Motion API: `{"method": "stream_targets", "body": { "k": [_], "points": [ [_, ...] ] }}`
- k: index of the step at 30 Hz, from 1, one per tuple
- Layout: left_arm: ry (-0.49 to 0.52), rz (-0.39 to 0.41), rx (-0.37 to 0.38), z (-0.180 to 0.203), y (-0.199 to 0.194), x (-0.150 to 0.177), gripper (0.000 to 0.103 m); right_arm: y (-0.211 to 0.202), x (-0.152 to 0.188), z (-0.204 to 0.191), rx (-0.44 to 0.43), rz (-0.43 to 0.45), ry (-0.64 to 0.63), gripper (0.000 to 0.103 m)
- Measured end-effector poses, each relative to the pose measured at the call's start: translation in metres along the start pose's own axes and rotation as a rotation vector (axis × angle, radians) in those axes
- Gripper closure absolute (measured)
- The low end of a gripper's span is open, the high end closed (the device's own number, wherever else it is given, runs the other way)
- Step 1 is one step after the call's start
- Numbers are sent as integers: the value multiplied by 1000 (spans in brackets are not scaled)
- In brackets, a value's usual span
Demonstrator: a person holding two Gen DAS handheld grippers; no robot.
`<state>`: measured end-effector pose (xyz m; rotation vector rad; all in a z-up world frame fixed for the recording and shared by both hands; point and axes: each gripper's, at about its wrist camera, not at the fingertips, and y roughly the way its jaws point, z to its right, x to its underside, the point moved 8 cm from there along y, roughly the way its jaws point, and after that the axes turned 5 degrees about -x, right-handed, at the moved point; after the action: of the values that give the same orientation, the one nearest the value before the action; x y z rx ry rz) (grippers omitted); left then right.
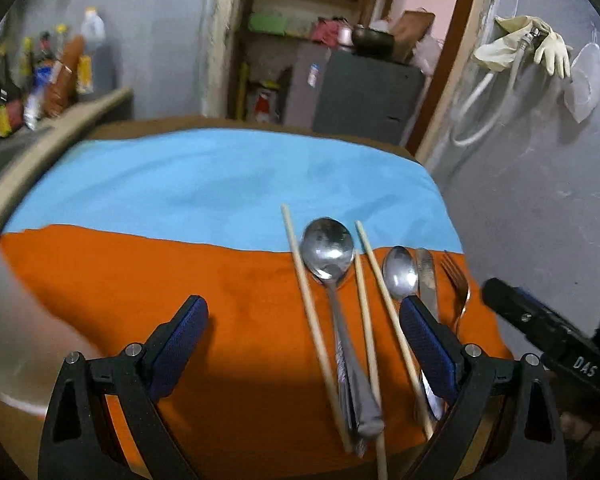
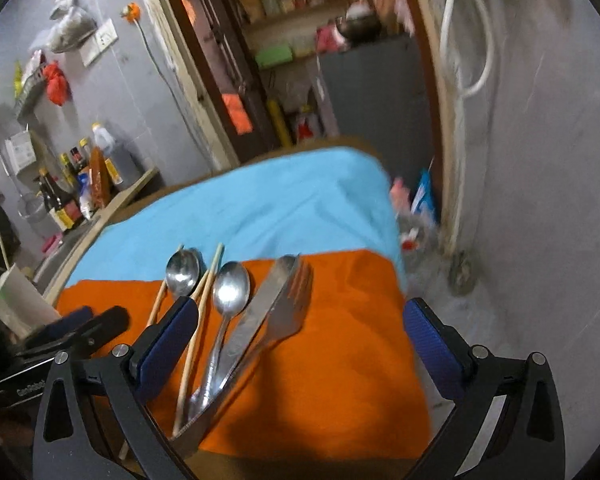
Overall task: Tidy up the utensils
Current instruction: 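Move both open grippers back down to the remaining utensils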
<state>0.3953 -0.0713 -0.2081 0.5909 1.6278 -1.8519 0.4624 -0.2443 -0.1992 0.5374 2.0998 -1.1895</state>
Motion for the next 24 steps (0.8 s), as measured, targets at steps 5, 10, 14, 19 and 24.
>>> {"method": "stream_targets", "body": {
  "k": [5, 10, 14, 19, 24],
  "points": [
    [10, -52, 21, -5, 15, -3, 34, 21, 1, 1, -31, -69, 42, 18],
    [5, -109, -1, -16, 24, -1, 64, 30, 3, 2, 4, -108, 43, 31],
    [57, -147, 4, -12, 31, -1, 67, 37, 5, 0, 49, -142, 16, 52],
    [83, -192, 7, -15, 34, -3, 78, 35, 7, 5, 91, -146, 19, 78],
    [76, -239, 9, -14, 38, -9, 79, 36, 6, 6, 78, -159, 42, 82]
  ]
}}
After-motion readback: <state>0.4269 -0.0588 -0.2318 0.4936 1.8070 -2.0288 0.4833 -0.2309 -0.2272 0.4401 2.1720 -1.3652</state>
